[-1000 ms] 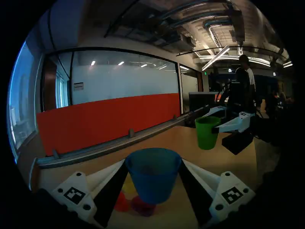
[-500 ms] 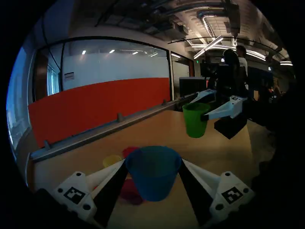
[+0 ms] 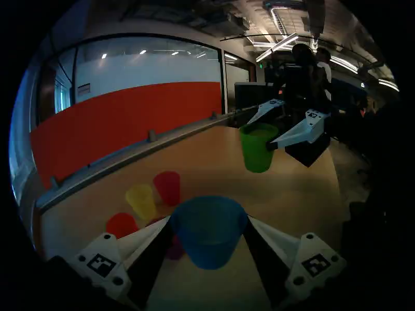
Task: Pour water
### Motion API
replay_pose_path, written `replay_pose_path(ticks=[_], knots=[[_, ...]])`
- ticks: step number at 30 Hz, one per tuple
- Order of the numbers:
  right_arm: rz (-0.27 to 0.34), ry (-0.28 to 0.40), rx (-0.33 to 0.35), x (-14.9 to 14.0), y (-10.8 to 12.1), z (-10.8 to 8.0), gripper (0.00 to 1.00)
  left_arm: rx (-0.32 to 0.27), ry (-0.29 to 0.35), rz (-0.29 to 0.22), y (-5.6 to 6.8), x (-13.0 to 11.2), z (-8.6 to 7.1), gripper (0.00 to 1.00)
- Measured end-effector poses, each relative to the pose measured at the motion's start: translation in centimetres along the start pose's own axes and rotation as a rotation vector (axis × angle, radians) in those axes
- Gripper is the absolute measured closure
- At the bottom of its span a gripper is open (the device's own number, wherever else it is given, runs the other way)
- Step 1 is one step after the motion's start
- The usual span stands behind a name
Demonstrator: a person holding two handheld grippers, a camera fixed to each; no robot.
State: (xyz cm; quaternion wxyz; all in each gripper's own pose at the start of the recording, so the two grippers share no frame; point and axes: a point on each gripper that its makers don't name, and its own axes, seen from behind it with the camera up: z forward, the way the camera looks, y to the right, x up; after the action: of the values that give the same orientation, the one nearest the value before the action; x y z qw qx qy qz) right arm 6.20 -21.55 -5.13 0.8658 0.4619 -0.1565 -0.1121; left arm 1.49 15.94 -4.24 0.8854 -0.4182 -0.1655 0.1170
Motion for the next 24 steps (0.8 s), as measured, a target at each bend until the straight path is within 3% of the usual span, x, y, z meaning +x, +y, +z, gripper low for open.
replay_pose_path(ticks=[9, 24], knots=[[0.011, -0.033, 0.013, -1.6, 0.2, 0.6, 0.08, -0.020, -0.054, -0.014, 0.5, -2.7, 0.7, 0.11], [0.016, -0.086, 0.024, -4.5, 0.2, 2.3, 0.08, -0.027, -0.121, -0.024, 0.3, -6.5, 1.7, 0.11]])
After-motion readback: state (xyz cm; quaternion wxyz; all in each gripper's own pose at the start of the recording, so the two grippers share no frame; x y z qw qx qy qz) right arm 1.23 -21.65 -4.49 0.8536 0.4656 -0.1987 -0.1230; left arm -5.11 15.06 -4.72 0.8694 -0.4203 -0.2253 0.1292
